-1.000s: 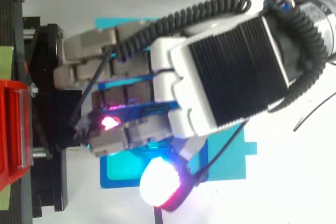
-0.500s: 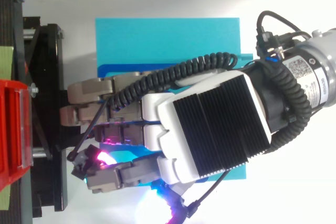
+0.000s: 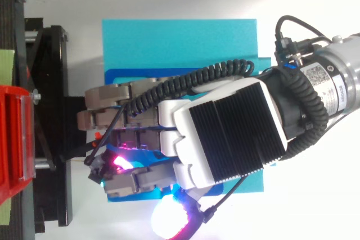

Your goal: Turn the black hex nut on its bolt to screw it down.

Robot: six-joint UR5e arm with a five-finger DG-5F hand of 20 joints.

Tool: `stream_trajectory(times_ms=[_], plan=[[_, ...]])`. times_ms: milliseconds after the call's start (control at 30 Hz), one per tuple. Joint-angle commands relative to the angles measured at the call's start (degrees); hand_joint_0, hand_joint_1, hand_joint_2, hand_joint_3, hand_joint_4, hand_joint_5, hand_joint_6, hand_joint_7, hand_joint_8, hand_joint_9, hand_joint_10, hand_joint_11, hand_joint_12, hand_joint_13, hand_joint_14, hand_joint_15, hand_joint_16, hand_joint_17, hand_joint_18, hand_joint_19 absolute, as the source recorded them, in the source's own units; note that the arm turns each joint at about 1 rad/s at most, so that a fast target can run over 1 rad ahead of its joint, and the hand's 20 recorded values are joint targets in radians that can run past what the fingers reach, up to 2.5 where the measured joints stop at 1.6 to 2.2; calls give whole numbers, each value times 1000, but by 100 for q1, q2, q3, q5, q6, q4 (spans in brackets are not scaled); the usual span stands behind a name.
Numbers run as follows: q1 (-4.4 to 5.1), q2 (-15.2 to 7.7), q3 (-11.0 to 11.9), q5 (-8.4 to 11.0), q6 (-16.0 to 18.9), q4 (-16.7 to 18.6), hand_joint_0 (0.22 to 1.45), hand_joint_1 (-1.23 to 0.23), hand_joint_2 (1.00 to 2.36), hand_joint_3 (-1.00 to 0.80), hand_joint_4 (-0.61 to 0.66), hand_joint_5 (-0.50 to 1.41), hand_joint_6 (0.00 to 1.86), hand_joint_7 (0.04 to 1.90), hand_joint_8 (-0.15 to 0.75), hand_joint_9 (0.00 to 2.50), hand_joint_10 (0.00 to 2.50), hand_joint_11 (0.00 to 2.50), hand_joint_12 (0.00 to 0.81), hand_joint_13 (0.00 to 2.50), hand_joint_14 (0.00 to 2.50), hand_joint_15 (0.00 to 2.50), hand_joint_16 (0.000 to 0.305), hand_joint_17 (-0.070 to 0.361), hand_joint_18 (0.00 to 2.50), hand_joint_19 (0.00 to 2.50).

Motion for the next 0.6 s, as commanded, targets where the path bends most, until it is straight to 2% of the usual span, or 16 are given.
stream_trajectory(times_ms=[0, 400, 567], plan=[[-33, -2, -3, -10, -70, -60, 512, -306, 1000, -500, 92, 5, 506, 1167, 277, 994, 8, 150, 393, 589, 6, 176, 51, 114, 375, 371], [-103, -2, -3, -62, -131, -156, 511, -306, 1000, -500, 63, 30, 504, 1438, 284, 1013, 7, 161, 393, 596, 6, 177, 50, 113, 378, 371], [-174, -2, -3, -159, -140, -156, 511, -307, 1000, -500, 80, 36, 502, 1513, 285, 1025, 7, 173, 394, 598, 8, 171, 50, 114, 385, 367]])
